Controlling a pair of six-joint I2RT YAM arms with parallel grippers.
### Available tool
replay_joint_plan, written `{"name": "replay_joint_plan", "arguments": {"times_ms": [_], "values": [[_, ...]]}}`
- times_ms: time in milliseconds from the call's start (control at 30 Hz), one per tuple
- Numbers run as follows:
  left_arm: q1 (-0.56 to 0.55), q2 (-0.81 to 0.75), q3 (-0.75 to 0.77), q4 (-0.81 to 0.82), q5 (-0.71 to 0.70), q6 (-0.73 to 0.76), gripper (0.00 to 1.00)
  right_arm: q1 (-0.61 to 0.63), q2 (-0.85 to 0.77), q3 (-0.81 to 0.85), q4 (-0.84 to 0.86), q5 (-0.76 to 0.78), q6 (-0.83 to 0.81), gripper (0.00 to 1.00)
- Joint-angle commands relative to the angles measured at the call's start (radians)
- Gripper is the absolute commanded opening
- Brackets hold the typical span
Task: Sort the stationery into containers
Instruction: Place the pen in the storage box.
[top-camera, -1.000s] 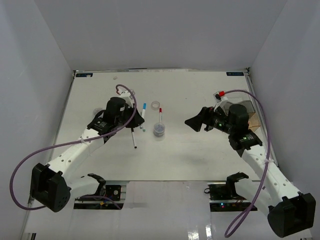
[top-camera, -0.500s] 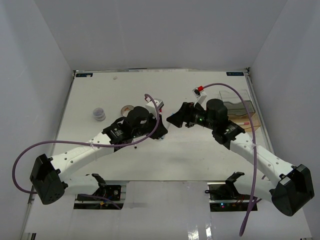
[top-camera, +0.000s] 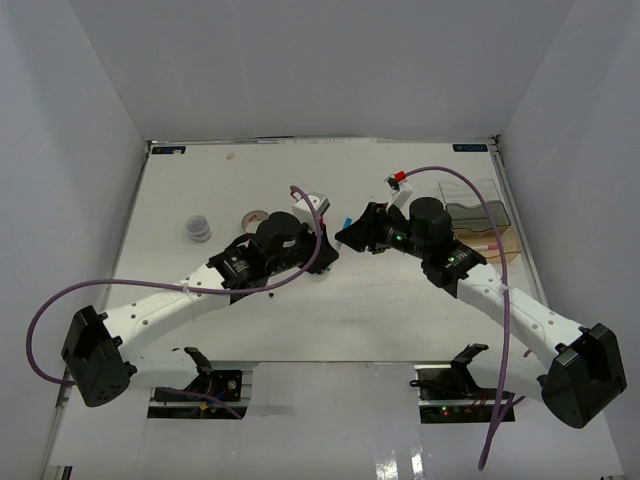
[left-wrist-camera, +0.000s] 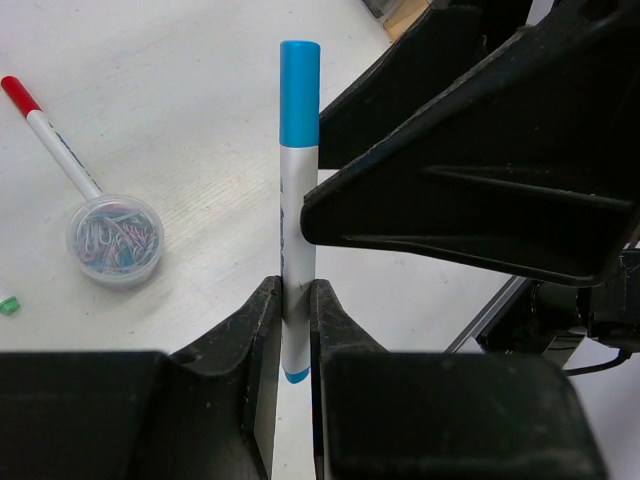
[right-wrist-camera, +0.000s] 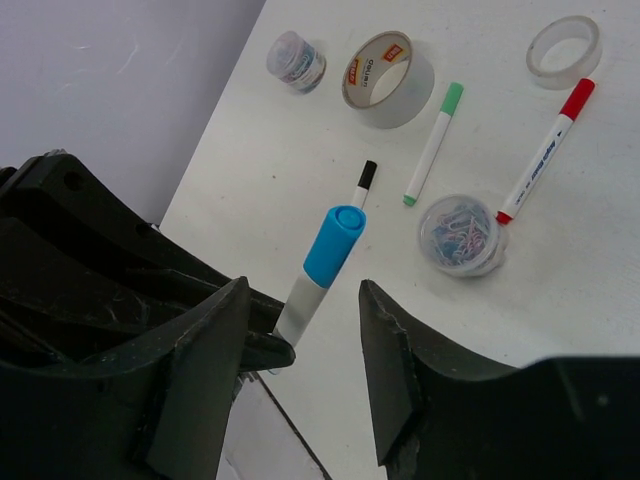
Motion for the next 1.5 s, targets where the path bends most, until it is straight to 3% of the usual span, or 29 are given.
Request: {"name": "replay_joint_plan", "arguments": {"times_ms": [0, 267, 567, 600, 700, 833, 900, 933, 1000, 1300, 1467], "values": [[-0.006, 0.004, 0.028, 0.035, -0.023, 0.008, 0.07, 0.006, 0.019, 0.026, 0.053, -0.002, 0.012, 0.53], [-0.01, -0.001, 0.022, 0.061, -0.012, 0.005, 0.08, 0.007, 0.041, 0.016, 0.073, -0.002, 0.022, 0.43], [-0.012, 0.015, -0.008, 0.085, -0.003, -0.007, 0.12, 0.006, 0.038, 0.013, 0.074, 0.001, 0.022, 0.14], [-0.01, 0.016, -0.009, 0.084, -0.003, -0.01, 0.16, 0.006, 0.036, 0.013, 0.07, 0.006, 0.02, 0.09], [-0.01, 0.019, -0.012, 0.081, -0.028, -0.025, 0.33, 0.006, 0.025, 0.002, 0.051, 0.05, 0.016, 0.08], [-0.01, 0.019, -0.01, 0.036, -0.121, -0.064, 0.74, -0.015, -0.005, -0.017, -0.013, 0.161, -0.003, 0.08], [-0.009, 0.016, -0.01, -0.008, -0.192, -0.096, 0.87, -0.043, -0.028, -0.027, -0.079, 0.237, -0.012, 0.08], [-0.003, 0.015, -0.01, -0.026, -0.216, -0.108, 0.94, -0.087, -0.05, -0.033, -0.102, 0.279, -0.012, 0.08], [0.008, 0.006, -0.013, -0.078, -0.264, -0.146, 0.98, -0.158, -0.074, -0.069, -0.166, 0.309, 0.005, 0.08], [0.227, -0.094, -0.116, -0.263, -0.247, -0.266, 0.98, -0.754, -0.188, -0.191, -0.265, 0.296, -0.015, 0.08], [0.303, -0.154, -0.189, -0.298, -0.236, -0.245, 0.98, -0.966, -0.144, -0.202, -0.26, 0.213, -0.011, 0.08]]}}
